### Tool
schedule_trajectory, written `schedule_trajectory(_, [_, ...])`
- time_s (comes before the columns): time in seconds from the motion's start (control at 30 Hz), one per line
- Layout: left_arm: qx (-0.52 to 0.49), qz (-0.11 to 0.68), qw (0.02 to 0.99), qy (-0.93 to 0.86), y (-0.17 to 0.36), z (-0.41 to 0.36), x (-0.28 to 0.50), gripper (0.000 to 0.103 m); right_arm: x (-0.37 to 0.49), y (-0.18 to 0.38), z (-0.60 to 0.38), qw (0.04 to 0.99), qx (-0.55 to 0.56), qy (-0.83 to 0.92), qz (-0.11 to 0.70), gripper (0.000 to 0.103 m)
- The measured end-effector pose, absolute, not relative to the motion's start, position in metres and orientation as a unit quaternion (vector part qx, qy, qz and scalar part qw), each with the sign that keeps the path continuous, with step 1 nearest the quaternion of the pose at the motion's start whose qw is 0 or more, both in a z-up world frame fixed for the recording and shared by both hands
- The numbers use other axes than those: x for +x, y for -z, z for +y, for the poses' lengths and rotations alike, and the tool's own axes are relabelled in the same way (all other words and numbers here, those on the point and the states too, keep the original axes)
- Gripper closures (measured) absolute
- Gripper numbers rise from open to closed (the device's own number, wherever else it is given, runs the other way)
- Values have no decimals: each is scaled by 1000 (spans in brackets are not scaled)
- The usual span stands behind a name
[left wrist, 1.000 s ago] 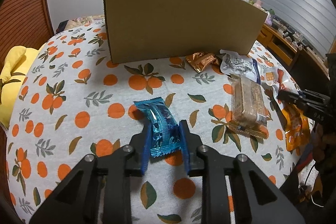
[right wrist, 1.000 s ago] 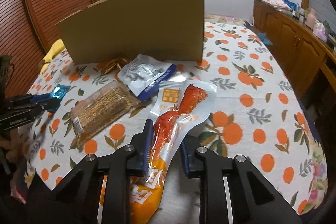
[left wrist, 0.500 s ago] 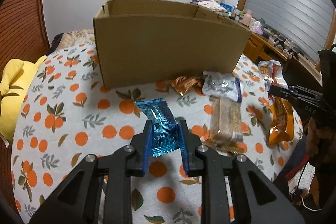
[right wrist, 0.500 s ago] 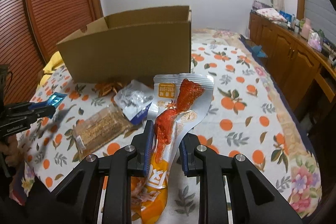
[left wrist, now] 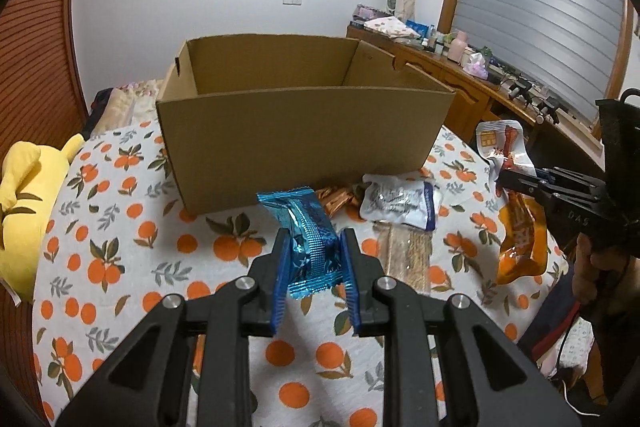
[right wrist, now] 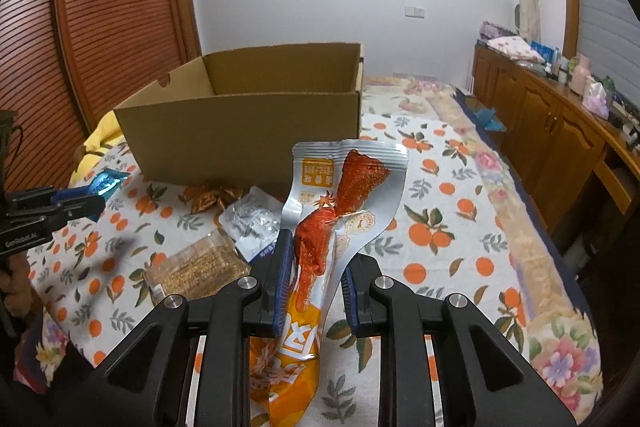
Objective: Organize snacks
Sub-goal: 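Lift both held snacks and carry them over the box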
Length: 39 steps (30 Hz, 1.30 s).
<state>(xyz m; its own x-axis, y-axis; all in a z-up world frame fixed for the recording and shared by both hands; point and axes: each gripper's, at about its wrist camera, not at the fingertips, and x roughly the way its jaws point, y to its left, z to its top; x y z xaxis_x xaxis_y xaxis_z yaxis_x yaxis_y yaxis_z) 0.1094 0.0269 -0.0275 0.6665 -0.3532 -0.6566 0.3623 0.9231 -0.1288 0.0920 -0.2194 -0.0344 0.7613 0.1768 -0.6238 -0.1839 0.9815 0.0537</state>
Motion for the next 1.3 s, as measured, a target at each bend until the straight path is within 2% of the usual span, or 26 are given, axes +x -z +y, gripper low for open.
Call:
schedule_trajectory(0.63, [16,320,924,209,-14,14,120,81,98,-5,-210,951,-26,-107,290,83])
schedule_trajectory(1.3, [24,297,935,195,-48,17,204,81,167,-68,-187,962,-63,-144,221,83])
